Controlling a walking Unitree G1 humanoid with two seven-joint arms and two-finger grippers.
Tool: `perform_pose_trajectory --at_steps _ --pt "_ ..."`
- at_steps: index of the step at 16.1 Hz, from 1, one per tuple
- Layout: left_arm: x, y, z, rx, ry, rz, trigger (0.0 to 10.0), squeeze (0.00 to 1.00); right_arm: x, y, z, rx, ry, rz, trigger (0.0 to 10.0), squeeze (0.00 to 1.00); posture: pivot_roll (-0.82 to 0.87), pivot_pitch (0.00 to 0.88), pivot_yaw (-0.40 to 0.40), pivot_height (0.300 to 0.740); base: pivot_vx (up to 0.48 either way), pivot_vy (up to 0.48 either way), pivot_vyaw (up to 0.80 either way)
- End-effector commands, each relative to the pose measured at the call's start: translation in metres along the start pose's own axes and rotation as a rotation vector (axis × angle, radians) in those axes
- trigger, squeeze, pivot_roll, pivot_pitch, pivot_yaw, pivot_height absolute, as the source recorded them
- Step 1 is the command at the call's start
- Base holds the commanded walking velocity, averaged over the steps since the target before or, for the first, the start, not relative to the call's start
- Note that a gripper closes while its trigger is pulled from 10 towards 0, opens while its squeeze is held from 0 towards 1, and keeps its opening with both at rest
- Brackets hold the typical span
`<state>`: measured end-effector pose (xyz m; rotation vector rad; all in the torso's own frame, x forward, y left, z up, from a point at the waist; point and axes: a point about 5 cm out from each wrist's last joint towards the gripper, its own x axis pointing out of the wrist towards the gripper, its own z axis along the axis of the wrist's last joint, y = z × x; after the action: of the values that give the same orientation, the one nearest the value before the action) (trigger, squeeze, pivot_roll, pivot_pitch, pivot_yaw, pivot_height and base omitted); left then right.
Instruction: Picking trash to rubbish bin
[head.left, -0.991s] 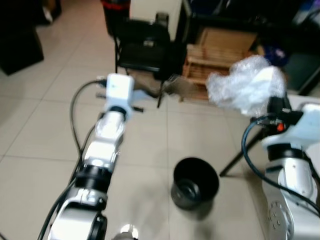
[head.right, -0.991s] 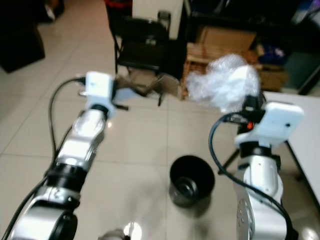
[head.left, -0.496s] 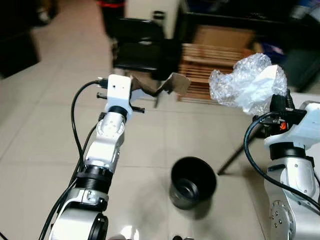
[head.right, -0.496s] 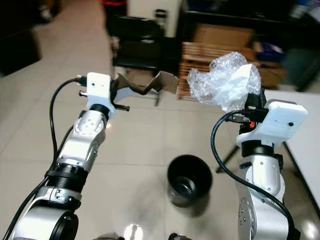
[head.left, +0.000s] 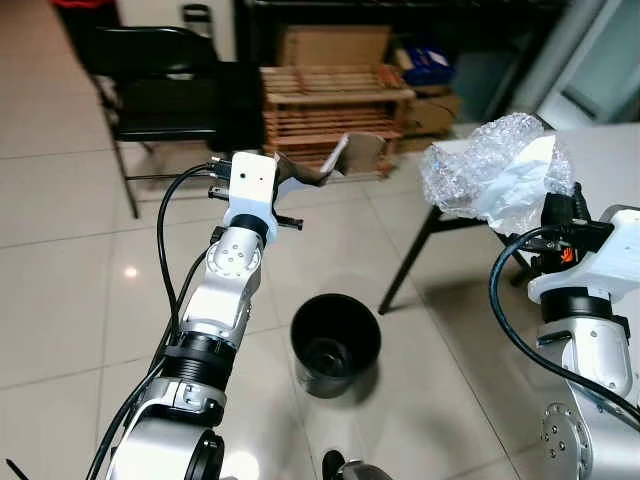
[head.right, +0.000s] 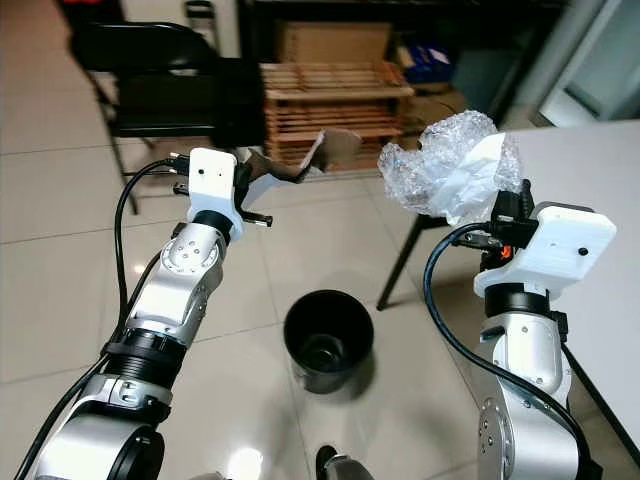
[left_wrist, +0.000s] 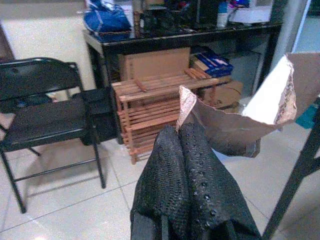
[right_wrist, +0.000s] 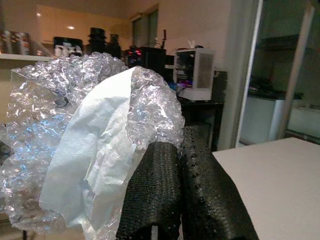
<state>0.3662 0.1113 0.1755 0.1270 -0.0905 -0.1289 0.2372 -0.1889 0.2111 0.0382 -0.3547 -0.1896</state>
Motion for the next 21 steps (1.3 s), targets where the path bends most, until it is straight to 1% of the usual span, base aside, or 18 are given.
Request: perform_pose_trajectory --at_steps 1,12,14,20,21 --pt "-0.0004 -0.0023 0.0002 -0.002 0.003 -0.012 10.0 0.0 -0.0011 -0.0032 0.0012 0.001 0.002 -0.013 10.0 0.0 0.16 0.099 -0.07 0.74 0.0 0.0 -0.8" --pt "-0.0011 -0.0013 0.0008 -0.002 0.002 -0.012 10.0 0.0 -0.0022 -0.0022 -0.0002 0.001 0.007 -0.012 10.0 0.0 0.16 0.106 -0.067 0.74 0.0 0.0 -0.8" --pt "-0.001 -0.0011 0.0009 -0.002 0.002 -0.012 10.0 0.0 -0.0025 -0.0021 -0.0003 0.003 0.007 -0.012 10.0 0.0 0.16 0.107 -0.066 0.74 0.0 0.0 -0.52" --pt "-0.0011 -0.0003 0.0019 -0.007 0.003 -0.023 10.0 0.0 -0.0028 -0.0009 -0.0003 0.004 0.002 -0.007 10.0 0.0 0.17 0.11 -0.067 0.74 0.0 0.0 0.0" --pt "-0.0011 -0.0001 0.0018 -0.003 0.006 -0.024 10.0 0.0 -0.0028 -0.0008 -0.0004 0.004 0.002 -0.007 10.0 0.0 0.17 0.111 -0.067 0.74 0.352 0.0 0.0"
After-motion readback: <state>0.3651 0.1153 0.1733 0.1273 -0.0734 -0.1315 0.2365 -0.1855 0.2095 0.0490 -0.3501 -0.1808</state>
